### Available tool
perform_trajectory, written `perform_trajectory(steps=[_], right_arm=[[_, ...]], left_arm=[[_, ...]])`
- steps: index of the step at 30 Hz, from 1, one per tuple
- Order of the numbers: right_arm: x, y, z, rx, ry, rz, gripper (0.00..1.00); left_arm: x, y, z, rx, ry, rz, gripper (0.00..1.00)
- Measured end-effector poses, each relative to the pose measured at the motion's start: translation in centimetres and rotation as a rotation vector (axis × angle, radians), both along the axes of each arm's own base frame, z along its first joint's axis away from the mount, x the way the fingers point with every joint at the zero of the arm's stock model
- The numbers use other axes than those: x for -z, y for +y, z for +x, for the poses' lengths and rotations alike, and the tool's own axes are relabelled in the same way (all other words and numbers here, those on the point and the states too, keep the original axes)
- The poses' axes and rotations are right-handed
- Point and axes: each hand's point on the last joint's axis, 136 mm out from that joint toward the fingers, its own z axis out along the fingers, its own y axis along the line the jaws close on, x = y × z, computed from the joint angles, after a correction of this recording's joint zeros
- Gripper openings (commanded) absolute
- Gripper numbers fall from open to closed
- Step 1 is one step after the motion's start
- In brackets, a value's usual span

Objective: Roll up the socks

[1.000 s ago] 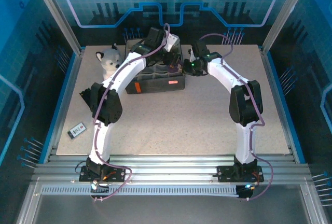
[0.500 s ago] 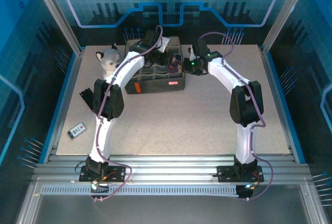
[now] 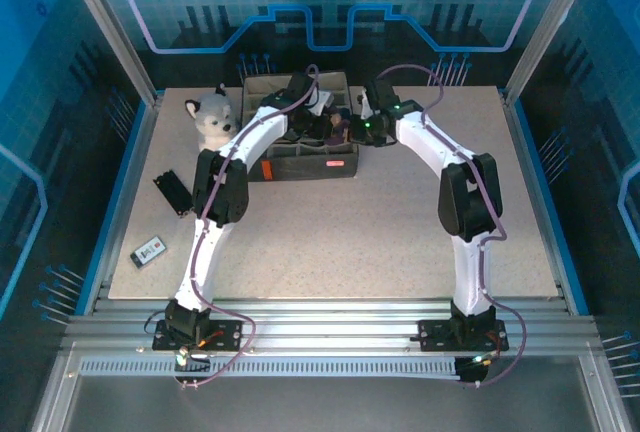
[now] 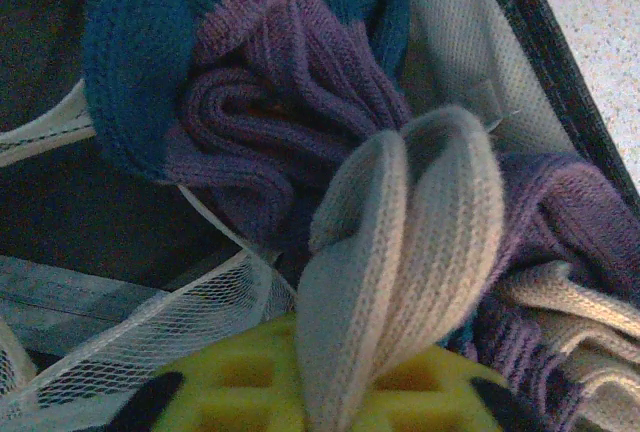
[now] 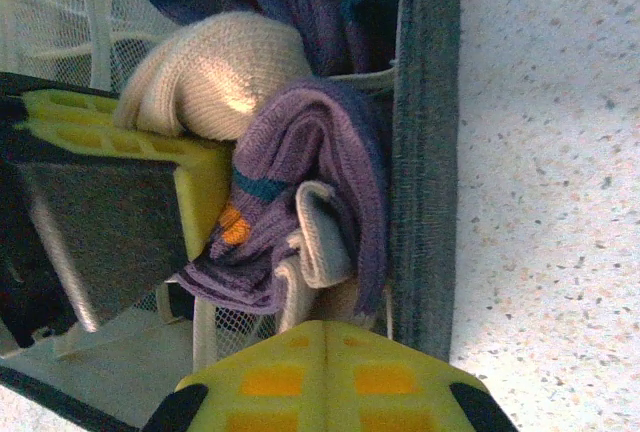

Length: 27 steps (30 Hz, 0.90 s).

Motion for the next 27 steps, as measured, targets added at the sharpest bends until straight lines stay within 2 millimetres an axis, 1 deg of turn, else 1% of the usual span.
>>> perform_trajectory(steps=[2, 5, 9, 11, 13, 16, 18, 21, 22, 24, 27], right_arm=[[0.4, 0.3, -0.1, -0.006, 0.008, 0.001, 0.00], [0.3, 0.3, -0.1, -0.007, 0.006, 0.003, 0.00], [0.3, 0.3, -0.1, -0.008, 0.007, 0.002, 0.00], [0.4, 0.4, -0.1, -0.009, 0.008, 0.001, 0.00], [0.4, 0.5, 0.2, -0.013, 0.008, -0.003, 0.00], [0.5, 0.8, 1.1, -0.021, -0.001, -0.022, 0.00], [1.2, 0.8, 1.6, -0.026, 0.002, -0.041, 0.00], [2.3, 1.2, 2.0, -0.039, 0.009, -0.066, 0.00], [2.5, 1.3, 2.0, -0.044, 0.011, -0.072, 0.00], [2.7, 1.5, 2.0, -0.052, 0.008, -0.084, 0.00], [2.8, 1.2, 1.8, -0.053, 0.012, -0.103, 0.00]], left_arm=[[0.0, -0.2, -0.1, 0.006, -0.009, 0.015, 0.00], [0.1, -0.5, -0.2, 0.020, -0.031, 0.055, 0.00], [-0.7, -1.3, -0.2, 0.041, -0.066, 0.098, 0.00], [-0.7, -1.8, -0.3, 0.054, -0.074, 0.117, 0.00], [-0.3, -2.3, -0.5, 0.065, -0.073, 0.134, 0.00], [0.8, -2.6, -0.6, 0.067, -0.066, 0.157, 0.00], [1.4, -2.5, -0.6, 0.068, -0.058, 0.169, 0.00], [1.7, -2.3, -0.6, 0.071, -0.056, 0.188, 0.00], [1.8, -2.1, -0.6, 0.068, -0.053, 0.193, 0.05], [1.9, -1.9, -0.7, 0.067, -0.048, 0.200, 0.20], [2.0, -1.3, -0.5, 0.056, -0.047, 0.207, 0.33]])
